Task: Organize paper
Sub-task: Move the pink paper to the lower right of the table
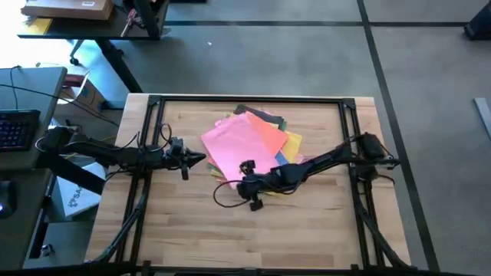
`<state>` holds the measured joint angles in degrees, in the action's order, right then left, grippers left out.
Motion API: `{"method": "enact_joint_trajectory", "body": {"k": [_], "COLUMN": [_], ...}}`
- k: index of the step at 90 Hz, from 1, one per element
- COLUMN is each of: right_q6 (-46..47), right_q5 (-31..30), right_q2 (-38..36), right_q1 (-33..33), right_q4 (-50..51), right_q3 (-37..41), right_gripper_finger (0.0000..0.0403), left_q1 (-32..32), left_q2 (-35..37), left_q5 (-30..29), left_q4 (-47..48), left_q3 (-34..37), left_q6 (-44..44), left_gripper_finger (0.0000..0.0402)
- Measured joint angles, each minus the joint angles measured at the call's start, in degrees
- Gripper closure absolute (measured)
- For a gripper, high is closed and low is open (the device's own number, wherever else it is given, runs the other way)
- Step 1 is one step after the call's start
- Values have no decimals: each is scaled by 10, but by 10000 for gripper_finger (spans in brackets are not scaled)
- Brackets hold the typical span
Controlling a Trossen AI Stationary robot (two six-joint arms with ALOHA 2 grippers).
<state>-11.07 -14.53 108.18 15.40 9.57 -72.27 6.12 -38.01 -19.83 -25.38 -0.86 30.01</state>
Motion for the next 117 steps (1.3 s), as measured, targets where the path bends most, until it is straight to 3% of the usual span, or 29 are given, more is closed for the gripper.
{"method": "enact_joint_trajectory", "body": {"k": [16,23,47,75,95,117], "right_q6": [141,157,3,-126,-199,-217], "right_q5": [76,85,-9,-151,-157,-142], "right_q2": [-56,-55,29,108,146,151], "right_q1": [41,58,75,67,45,11], "right_q4": [126,139,20,-76,-120,-138], "right_q3": [0,1,0,0,0,-1], "right_gripper_finger": [403,403,390,265,200,190], "left_q1": [0,0,0,0,0,0], "left_q2": [0,0,0,0,0,0], "left_q5": [14,11,0,-2,-26,-48], "left_q4": [16,15,-14,-39,-50,-49], "left_q3": [0,0,0,0,0,0], "left_q6": [13,11,4,13,13,13], "left_gripper_finger": [402,402,402,402,402,402]}}
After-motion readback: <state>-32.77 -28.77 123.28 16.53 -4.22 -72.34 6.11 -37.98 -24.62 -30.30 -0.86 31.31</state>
